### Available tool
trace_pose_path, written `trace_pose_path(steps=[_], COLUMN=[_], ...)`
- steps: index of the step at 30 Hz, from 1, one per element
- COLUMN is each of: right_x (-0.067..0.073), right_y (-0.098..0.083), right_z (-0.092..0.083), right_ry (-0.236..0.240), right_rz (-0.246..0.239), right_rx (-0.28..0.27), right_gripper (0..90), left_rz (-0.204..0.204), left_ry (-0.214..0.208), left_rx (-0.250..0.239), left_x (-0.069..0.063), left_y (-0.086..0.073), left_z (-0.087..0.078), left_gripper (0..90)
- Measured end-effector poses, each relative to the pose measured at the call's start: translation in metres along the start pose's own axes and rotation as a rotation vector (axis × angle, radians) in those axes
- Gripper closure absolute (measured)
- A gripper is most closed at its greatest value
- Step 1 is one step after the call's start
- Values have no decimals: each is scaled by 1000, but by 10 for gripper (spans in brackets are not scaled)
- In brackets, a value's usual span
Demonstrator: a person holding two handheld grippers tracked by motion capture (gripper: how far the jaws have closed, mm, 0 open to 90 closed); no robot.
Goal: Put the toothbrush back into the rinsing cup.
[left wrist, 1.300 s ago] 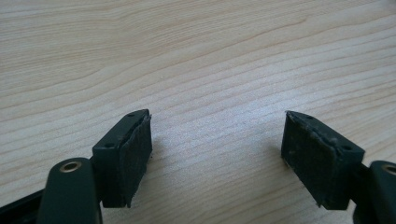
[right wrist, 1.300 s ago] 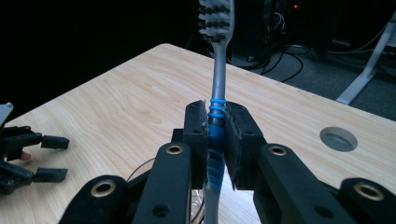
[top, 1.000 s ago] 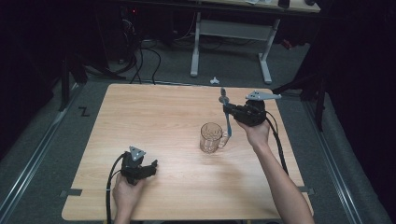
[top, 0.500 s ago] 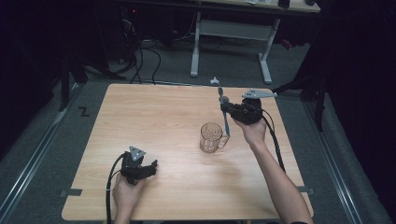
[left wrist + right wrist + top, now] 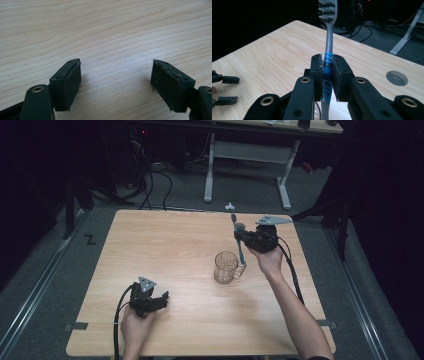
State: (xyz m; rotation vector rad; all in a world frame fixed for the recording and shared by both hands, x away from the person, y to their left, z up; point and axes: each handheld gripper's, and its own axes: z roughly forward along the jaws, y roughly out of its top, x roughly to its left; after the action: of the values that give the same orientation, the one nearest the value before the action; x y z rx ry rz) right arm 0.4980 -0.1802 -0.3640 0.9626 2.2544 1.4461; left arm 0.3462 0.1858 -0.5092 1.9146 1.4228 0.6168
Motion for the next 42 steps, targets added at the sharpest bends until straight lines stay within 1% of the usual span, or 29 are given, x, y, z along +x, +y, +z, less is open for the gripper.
trace_pose_path(steps=[2,6,14,21,33,42], right_x=[0,0,-1,-2,4,4], right_y=[-1,-2,-6,-7,-11,-15], right_z=[1,2,-1,-8,-16,-22], right_ry=[-7,-12,-1,-2,-7,-13], right_rz=[-9,-9,-5,-14,-52,-54], right_rx=[6,9,20,26,31,32], right_gripper=[800,800,800,799,799,799], left_rz=[-1,-1,-2,0,0,-1], left_ry=[0,1,2,2,2,2], left_rx=[0,-1,-2,-1,-1,-2], left_x=[0,0,0,0,0,0], left_y=[0,0,0,0,0,0], left_z=[0,0,0,0,0,0], left_gripper=[250,250,249,250,249,249])
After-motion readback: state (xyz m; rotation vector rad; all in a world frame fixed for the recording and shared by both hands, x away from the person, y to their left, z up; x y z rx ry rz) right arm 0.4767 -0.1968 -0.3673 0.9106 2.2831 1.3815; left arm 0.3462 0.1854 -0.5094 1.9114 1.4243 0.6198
